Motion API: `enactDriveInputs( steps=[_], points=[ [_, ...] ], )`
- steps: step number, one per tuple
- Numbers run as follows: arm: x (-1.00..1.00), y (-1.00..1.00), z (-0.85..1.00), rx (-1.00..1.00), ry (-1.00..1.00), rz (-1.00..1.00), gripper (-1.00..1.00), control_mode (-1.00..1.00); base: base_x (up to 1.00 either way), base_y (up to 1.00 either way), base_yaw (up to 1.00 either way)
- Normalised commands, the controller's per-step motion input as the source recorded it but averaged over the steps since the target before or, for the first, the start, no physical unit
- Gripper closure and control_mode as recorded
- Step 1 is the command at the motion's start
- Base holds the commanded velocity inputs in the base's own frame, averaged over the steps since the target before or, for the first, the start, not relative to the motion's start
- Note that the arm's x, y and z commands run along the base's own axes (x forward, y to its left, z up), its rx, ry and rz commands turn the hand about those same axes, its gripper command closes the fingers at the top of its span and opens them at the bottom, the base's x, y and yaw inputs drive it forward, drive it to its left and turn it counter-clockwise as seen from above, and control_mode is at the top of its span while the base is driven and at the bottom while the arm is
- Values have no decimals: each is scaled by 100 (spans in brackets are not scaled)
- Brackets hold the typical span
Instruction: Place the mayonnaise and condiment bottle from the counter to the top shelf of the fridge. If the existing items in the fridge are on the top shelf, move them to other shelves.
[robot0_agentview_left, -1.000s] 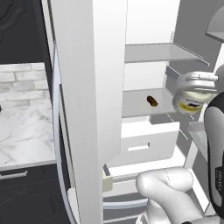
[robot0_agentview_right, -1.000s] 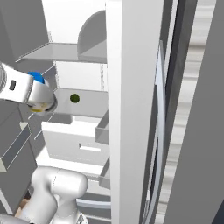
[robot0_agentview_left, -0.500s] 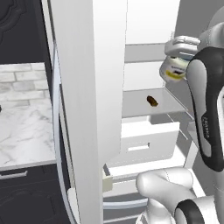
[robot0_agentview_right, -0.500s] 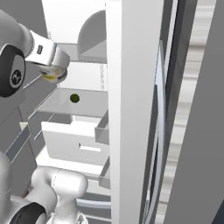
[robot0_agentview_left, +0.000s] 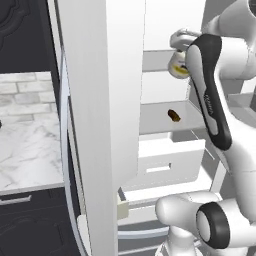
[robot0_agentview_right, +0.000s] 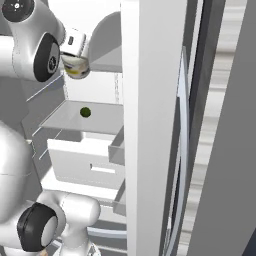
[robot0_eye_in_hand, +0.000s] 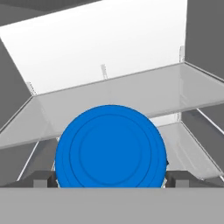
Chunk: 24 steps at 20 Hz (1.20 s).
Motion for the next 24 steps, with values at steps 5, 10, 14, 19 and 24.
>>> enactDriveInputs(
  steps=[5, 10, 14, 19, 24],
  points=[
    [100, 0, 0, 0, 0, 0, 100, -100, 0, 0, 0],
    [100, 0, 0, 0, -1, 1, 100, -100, 0, 0, 0],
    [100, 0, 0, 0, -1, 0, 100, -100, 0, 0, 0],
    [100, 0, -8, -2, 1, 0, 100, -100, 0, 0, 0],
    [86, 0, -27, -7, 5, 0, 100, -100, 0, 0, 0]
  ],
)
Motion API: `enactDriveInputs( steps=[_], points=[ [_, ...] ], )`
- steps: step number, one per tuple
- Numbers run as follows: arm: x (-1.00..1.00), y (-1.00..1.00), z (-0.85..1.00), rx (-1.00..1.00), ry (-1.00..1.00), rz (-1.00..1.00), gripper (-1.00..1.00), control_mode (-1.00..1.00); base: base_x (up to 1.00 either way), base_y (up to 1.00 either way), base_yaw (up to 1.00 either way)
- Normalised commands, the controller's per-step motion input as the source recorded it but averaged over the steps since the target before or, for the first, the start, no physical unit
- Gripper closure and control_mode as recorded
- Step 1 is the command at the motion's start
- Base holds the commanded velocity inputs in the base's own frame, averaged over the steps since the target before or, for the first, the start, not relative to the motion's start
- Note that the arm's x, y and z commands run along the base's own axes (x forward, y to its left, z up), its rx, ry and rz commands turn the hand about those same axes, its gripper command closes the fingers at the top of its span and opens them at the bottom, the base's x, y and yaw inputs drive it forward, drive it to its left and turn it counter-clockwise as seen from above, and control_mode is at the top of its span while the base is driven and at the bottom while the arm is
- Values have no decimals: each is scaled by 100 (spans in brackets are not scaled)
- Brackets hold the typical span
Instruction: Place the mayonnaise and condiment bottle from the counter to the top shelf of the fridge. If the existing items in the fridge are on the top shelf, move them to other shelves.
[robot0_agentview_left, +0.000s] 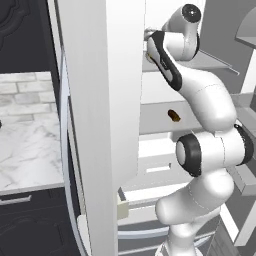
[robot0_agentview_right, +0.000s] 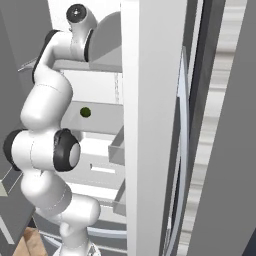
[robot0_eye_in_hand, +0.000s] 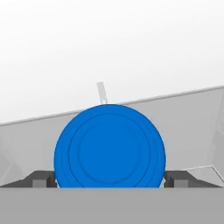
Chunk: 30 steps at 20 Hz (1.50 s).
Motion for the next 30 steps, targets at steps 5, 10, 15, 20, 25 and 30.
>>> enactDriveInputs(
  steps=[5, 10, 15, 20, 25, 30],
  points=[
    [73, 0, -32, -8, 4, 0, 100, -100, 0, 0, 0],
    [60, 0, -24, -6, 0, 0, -100, -100, 0, 0, 0],
    [37, 0, -6, 0, -3, 0, -100, -100, 0, 0, 0],
    [31, 0, 0, 0, 0, 0, -100, -100, 0, 0, 0],
    [28, 0, 0, 0, 0, 0, -100, -100, 0, 0, 0],
    [29, 0, 0, 0, 0, 0, -100, -100, 0, 0, 0]
  ],
)
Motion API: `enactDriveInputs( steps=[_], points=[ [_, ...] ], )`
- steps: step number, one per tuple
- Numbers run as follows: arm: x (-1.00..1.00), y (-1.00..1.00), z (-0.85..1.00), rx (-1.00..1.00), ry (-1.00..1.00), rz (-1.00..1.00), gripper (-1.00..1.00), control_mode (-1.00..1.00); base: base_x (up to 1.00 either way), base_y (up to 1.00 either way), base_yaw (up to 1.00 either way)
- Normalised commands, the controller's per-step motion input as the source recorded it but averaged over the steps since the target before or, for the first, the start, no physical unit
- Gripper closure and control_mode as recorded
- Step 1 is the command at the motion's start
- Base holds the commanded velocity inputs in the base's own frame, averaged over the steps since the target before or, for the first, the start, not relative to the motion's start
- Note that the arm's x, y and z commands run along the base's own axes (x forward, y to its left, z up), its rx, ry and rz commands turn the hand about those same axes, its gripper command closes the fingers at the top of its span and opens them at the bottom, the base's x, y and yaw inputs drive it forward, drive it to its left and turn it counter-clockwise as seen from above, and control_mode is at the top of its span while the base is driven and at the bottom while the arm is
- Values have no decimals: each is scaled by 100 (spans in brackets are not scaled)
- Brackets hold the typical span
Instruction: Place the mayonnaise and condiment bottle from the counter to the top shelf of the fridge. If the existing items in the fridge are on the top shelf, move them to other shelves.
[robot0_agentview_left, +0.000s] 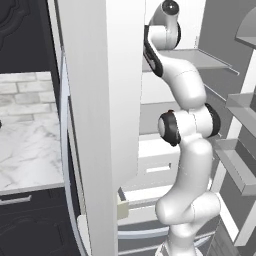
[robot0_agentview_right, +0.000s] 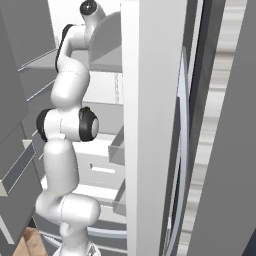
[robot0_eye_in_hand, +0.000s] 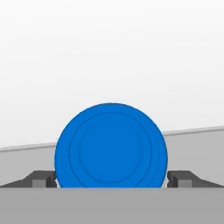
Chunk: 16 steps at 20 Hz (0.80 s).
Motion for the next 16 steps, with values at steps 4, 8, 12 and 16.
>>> enactDriveInputs(
  steps=[4, 8, 12, 16],
  points=[
    [3, 0, -6, -2, 14, 0, -100, -100, 0, 0, 0],
    [-7, 0, -17, -7, 26, 0, -100, -100, 0, 0, 0],
    [0, 0, -5, -4, 19, 0, -100, -100, 0, 0, 0],
    [-6, 0, 4, 0, 1, 0, -100, -100, 0, 0, 0]
  ],
)
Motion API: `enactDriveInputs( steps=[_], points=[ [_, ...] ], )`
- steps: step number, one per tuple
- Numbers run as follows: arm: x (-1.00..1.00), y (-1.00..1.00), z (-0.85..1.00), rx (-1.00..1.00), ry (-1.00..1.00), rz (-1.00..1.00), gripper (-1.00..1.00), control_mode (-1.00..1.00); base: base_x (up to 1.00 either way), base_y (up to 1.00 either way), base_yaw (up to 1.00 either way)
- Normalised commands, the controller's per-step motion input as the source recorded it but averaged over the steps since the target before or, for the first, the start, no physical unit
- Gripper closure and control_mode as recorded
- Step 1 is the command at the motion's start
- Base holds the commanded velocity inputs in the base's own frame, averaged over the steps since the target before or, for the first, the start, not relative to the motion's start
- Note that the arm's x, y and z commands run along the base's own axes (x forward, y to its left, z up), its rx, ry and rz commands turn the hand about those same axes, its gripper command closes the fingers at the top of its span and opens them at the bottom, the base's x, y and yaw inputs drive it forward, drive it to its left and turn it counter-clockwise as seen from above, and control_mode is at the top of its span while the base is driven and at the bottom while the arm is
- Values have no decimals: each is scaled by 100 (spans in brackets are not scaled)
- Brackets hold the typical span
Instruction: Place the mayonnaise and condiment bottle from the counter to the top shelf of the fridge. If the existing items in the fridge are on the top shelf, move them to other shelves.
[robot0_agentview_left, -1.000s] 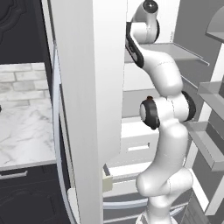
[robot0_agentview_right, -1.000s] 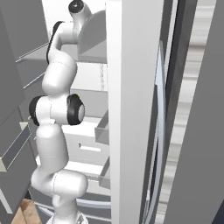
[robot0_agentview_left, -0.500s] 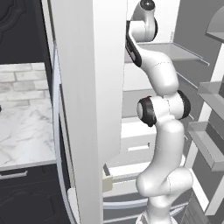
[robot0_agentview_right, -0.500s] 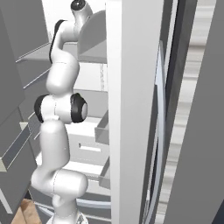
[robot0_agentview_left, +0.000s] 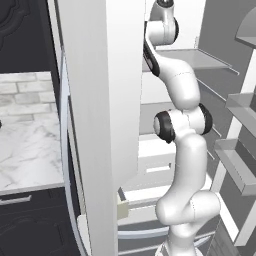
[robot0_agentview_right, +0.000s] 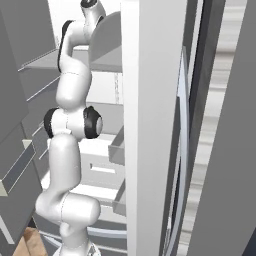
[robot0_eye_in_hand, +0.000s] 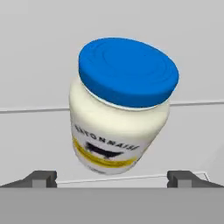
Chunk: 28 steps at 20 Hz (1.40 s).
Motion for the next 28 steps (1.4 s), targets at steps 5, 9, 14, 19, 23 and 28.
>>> enactDriveInputs(
  steps=[5, 9, 14, 19, 23, 28],
  points=[
    [-96, -1, 2, 0, -9, 0, -100, -100, 0, 0, 0],
    [-100, 0, 0, 0, -28, 2, -100, -100, 0, 0, 0],
    [-81, 19, 9, 0, -54, 1, -100, -100, 0, 0, 0],
    [54, 33, -31, 2, -43, 0, -100, -100, 0, 0, 0],
    [85, 17, -28, 5, -27, 0, -100, -100, 0, 0, 0],
    [-1, 5, 7, 14, -41, 0, -100, -100, 0, 0, 0]
  ],
)
